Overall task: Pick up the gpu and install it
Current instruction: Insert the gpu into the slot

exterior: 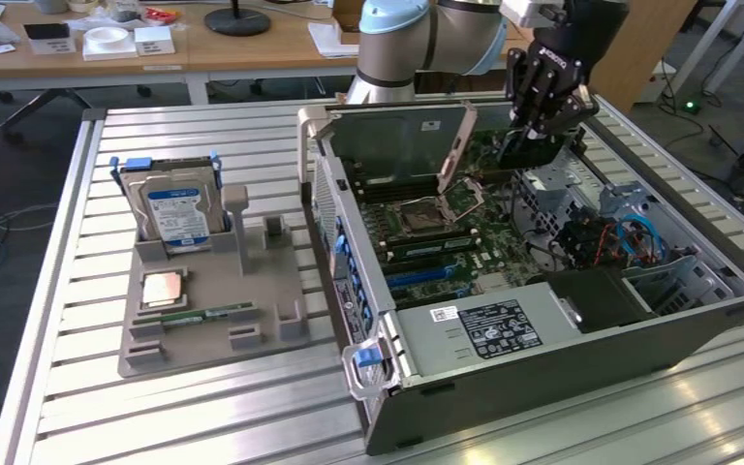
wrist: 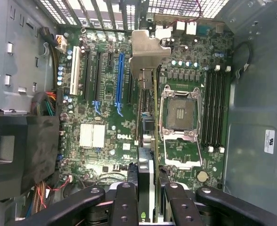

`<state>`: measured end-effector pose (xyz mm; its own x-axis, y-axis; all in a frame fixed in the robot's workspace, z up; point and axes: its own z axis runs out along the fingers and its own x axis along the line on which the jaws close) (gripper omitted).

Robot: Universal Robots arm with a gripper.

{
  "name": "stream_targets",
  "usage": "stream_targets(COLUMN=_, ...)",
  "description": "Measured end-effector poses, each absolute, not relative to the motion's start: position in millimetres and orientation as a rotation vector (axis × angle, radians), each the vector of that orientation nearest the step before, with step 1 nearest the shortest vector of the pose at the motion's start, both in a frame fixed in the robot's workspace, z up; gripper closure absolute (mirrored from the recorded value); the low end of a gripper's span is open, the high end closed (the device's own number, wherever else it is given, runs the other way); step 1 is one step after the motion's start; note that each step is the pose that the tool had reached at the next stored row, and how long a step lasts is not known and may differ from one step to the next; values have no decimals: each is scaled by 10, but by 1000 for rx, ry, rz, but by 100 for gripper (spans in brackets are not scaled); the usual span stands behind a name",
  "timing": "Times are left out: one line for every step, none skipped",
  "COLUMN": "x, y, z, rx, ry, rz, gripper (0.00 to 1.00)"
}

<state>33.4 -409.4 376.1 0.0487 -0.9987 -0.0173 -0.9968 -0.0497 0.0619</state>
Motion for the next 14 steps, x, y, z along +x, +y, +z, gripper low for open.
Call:
stream_targets(x=332, y=-4094, z=3756, rx=2251, ry=-2143, rz=-85, gripper=74)
stream_targets(x=331, y=-4094, z=3751, rx=2251, ry=-2143, rz=-85, gripper=74)
stream_targets(x=331, y=-4094, z=3749, rx=2251, ry=-2142, rz=-85, gripper=74)
stream_targets(x=331, y=-4094, z=3749, rx=2251, ry=-2142, rz=-85, gripper=74)
stream_targets(x=331, y=-4094, z=3749, rx=2251, ry=-2142, rz=-84, gripper=74)
stream_targets(x=331, y=-4094, z=3749, rx=2251, ry=-2142, rz=-84, gripper=74)
stream_targets(x=330, y=-4094, z=3748, rx=2251, ry=-2142, rz=-85, gripper=74)
stream_targets(x=330, y=-4094, z=3748, rx=2251, ry=-2143, rz=-85, gripper=74)
stream_targets(x=330, y=-4094, z=3748, rx=2251, ry=-2143, rz=-85, gripper=74)
stream_targets(x=330, y=-4094, z=3745, rx=2251, ry=-2143, rz=-85, gripper=74)
stream_targets(x=329, y=-4094, z=3738, rx=2251, ry=-2143, rz=-85, gripper=74)
stream_targets(x=328, y=-4094, z=3732, rx=2251, ry=-2143, rz=-84, gripper=74)
stream_targets(x=327, y=-4094, z=3727, rx=2251, ry=-2143, rz=-84, gripper=74)
stream_targets(x=327, y=-4094, z=3725, rx=2251, ry=-2143, rz=-84, gripper=74)
